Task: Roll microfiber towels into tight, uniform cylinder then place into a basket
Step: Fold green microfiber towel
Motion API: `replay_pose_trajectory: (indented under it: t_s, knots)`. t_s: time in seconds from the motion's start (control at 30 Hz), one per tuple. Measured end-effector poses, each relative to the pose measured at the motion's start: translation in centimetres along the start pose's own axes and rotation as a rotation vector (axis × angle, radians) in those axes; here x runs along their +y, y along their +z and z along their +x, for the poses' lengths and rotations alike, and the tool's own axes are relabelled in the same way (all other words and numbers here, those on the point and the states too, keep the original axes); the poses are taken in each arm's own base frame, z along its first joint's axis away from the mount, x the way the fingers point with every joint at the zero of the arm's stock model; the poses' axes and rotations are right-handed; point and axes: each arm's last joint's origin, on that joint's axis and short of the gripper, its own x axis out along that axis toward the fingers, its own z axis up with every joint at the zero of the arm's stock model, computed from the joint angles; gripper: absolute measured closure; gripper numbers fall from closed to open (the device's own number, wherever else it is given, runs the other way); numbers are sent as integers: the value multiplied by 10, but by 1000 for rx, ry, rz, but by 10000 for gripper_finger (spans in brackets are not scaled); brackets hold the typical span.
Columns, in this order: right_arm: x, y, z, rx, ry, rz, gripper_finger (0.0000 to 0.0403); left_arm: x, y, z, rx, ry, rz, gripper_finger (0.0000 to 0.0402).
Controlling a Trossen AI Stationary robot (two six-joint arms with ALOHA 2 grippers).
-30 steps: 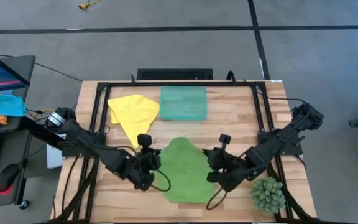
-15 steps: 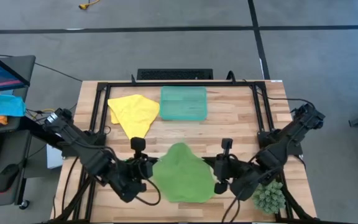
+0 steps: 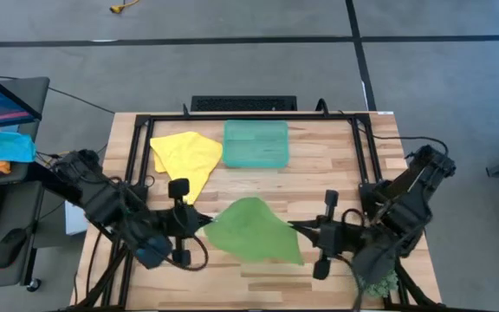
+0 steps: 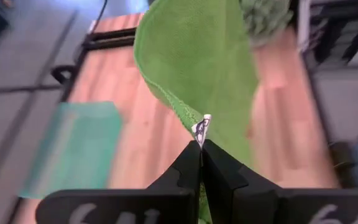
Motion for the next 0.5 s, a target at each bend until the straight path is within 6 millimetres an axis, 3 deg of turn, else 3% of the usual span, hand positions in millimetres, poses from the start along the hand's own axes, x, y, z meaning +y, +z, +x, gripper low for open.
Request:
replay_pose_trajectory:
  t_s: [0.17,0.3,0.4,0.5]
  knots:
    - [1,6,-14,-47,-44,84,396,19,9,-25,17,-30,-176,401]
    - [5,5,-17,-33,30,118,399,35,4,-30,5,152,-292,401]
    - [9,5,-17,-3,159,130,400,22,5,-18,21,66,-333,401]
    - [11,4,-15,-9,104,172,399,-3,5,1,86,-81,-275,401]
